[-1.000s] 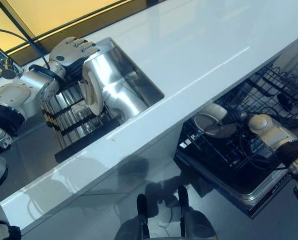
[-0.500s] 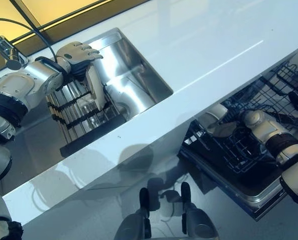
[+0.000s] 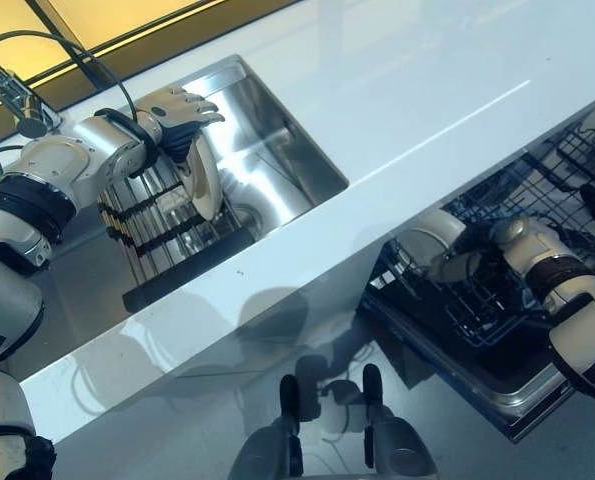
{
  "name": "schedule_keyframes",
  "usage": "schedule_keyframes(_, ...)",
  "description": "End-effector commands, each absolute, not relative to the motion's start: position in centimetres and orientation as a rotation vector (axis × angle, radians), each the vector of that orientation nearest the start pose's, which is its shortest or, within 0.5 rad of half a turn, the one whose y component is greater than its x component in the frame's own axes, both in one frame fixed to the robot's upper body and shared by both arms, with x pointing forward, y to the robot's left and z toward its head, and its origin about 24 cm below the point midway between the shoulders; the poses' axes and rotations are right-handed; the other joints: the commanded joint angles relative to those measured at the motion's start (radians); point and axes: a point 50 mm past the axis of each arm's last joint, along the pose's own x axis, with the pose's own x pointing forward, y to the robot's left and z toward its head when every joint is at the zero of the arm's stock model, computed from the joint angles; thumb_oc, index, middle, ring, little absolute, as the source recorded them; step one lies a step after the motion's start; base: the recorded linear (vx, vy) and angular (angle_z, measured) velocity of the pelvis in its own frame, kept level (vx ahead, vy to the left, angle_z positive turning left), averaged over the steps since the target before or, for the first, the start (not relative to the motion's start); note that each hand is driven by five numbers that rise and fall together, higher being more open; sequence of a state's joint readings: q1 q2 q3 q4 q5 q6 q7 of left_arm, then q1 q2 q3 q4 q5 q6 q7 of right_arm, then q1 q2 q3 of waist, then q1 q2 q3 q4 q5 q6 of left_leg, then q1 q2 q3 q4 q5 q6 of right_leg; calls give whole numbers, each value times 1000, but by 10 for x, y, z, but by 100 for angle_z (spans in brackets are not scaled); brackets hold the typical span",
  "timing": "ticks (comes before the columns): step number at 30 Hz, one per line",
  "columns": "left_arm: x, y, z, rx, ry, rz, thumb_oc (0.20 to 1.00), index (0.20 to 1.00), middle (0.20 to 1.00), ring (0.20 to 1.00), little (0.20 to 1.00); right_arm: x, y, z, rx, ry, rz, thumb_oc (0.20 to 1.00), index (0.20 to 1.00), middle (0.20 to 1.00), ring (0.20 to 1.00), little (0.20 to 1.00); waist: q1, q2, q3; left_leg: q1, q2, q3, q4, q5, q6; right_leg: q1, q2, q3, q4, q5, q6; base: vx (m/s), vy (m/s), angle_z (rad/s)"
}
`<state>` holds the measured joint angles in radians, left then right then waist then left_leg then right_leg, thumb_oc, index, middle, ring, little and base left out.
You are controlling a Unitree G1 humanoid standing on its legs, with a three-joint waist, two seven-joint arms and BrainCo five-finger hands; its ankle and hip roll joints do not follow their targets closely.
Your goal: Pick up plates and place into dishwasher.
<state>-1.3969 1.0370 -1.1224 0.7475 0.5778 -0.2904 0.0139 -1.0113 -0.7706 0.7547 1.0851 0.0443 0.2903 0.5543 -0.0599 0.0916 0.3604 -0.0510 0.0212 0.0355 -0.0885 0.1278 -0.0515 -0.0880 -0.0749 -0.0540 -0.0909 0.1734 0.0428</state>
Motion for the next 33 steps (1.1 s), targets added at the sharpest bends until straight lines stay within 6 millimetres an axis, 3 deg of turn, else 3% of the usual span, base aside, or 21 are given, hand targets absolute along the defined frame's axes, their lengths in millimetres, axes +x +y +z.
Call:
schedule_keyframes(1,378,239,334,2157,-339,-22,1000,1000,1000,1000,1000,349,-328,117,-679,842,250,573,573,573,573,573,9,-31,58,-10,-57,-17,1,-58,4,-13,-44,-18,16,-24,70,0,0,0)
schedule_keyframes(2,378,239,333,2157,-336,-28,1000,1000,1000,1000,1000,349,-325,114,-623,826,271,1000,1000,1000,1000,1000,9,-31,57,-9,-57,-16,1,-57,4,-12,-45,-20,16,-23,69,0,0,0)
schedule_keyframes(4,380,240,325,2159,-306,-51,1000,1000,1000,1000,1000,350,-313,108,-483,715,314,1000,1000,1000,1000,1000,2,-30,55,-8,-56,-11,1,-57,3,-12,-45,-21,16,-24,67,0,0,0)
schedule_keyframes(8,378,248,310,2164,-215,-100,1000,1000,1000,1000,1000,353,-303,114,-464,504,289,1000,1000,1000,1000,1000,-16,-33,55,-8,-56,-4,1,-58,1,-15,-43,-19,18,-25,67,0,0,0)
schedule_keyframes(10,376,254,303,2158,-166,-115,784,784,784,784,784,353,-301,126,-482,413,267,1000,1000,1000,1000,1000,-26,-36,57,-5,-56,-2,1,-59,1,-15,-41,-19,20,-24,68,0,0,0)
schedule_keyframes(11,375,257,300,2153,-146,-116,526,526,526,526,526,352,-299,132,-492,380,259,1000,1000,1000,1000,1000,-31,-38,59,-2,-56,1,1,-60,1,-14,-41,-19,21,-24,69,0,0,0)
schedule_keyframes(12,374,261,297,2147,-125,-119,200,200,200,200,200,351,-299,137,-506,348,250,1000,1000,1000,1000,1000,-36,-40,61,1,-56,3,1,-61,1,-13,-40,-19,22,-24,69,0,0,0)
schedule_keyframes(25,356,299,291,2108,42,-105,200,200,200,200,200,325,-297,194,-592,24,222,1000,1000,1000,1000,1000,-90,-55,56,43,-52,30,1,-76,7,14,-36,-13,28,-29,74,9,14,-4)
schedule_keyframes(33,347,312,288,2054,43,-78,200,200,200,200,200,313,-283,208,-610,-137,235,1000,1000,1000,1000,1000,-97,-47,6,90,-53,41,1,-93,12,66,-34,-20,19,-41,76,12,-16,-2)
